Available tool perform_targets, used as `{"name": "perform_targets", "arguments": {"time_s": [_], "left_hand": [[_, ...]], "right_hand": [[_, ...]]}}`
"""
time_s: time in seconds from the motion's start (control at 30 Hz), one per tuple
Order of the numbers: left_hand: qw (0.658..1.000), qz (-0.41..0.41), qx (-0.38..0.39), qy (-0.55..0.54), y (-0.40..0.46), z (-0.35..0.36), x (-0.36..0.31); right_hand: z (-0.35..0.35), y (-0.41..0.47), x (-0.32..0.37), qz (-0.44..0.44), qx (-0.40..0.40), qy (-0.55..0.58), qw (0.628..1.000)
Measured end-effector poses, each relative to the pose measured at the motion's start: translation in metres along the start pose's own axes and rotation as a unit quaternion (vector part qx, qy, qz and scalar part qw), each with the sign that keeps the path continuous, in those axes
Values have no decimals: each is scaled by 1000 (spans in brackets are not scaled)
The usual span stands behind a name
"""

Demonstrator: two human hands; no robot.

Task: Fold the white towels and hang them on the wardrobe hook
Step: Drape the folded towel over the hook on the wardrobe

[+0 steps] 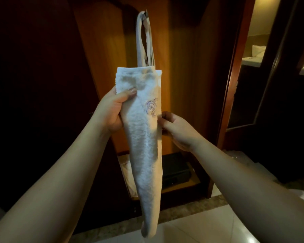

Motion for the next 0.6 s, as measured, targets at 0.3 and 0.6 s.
{"name": "perform_targets", "arguments": {"time_s": [0.3,0.6], "left_hand": [[999,16,-20,35,3,-3,-4],[998,14,-3,63,2,6,6]], "right_hand": [[16,-8,0,-78,-70,-57,993],[18,-16,3,-51,-67,-77,993]]}}
Point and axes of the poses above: each hand's wrist, its own y-axis towards the middle knuckle, its own z-axis out of the palm, x = y × z, the point moved 2 cm from there along y, towards the middle knuckle, and after that the axes turned 3 degrees about -z, right-handed, at the moved point
